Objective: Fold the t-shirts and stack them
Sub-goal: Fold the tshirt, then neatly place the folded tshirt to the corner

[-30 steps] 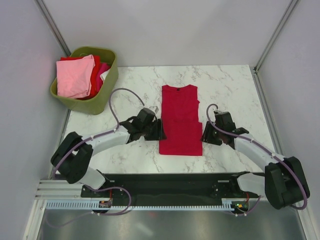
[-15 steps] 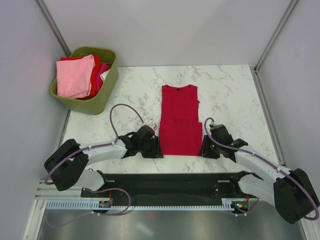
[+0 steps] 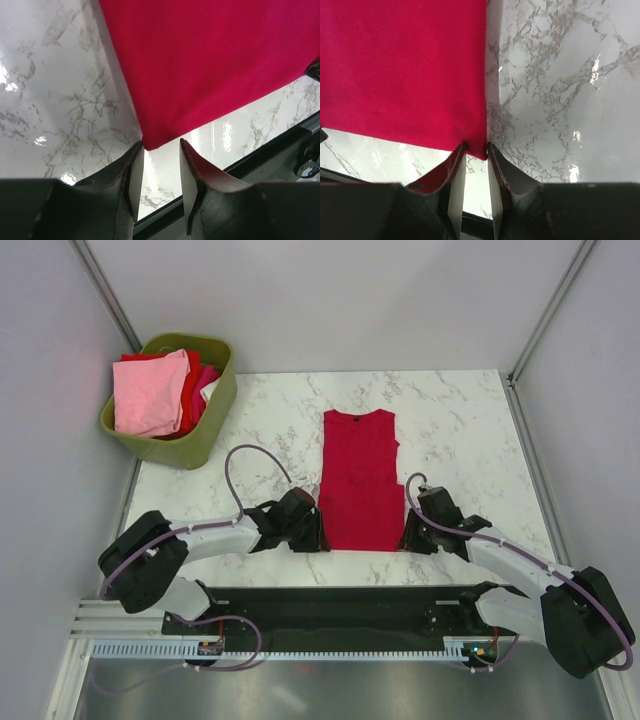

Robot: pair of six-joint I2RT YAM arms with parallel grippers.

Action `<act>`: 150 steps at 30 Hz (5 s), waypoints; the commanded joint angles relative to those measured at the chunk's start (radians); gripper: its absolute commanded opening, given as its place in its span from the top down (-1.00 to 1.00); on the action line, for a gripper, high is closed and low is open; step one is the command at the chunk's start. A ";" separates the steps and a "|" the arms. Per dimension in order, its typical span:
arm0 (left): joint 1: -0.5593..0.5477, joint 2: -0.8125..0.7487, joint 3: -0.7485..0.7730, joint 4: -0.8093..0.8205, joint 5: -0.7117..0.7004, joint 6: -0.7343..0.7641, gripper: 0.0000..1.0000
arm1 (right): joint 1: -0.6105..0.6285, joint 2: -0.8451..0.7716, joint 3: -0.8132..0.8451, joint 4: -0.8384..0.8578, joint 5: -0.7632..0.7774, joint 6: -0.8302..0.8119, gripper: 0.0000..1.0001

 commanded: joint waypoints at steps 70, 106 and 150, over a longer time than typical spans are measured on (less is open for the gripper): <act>0.492 0.487 0.960 -0.277 0.258 0.182 0.95 | -0.296 0.758 1.131 -0.131 -0.077 -0.130 1.00; 0.532 0.710 0.974 0.037 0.156 0.161 -0.19 | -0.342 1.082 1.110 0.254 -0.151 -0.130 0.07; 0.521 0.610 0.842 0.106 0.116 0.141 -0.09 | -0.762 0.990 1.319 -0.105 0.093 -0.176 0.03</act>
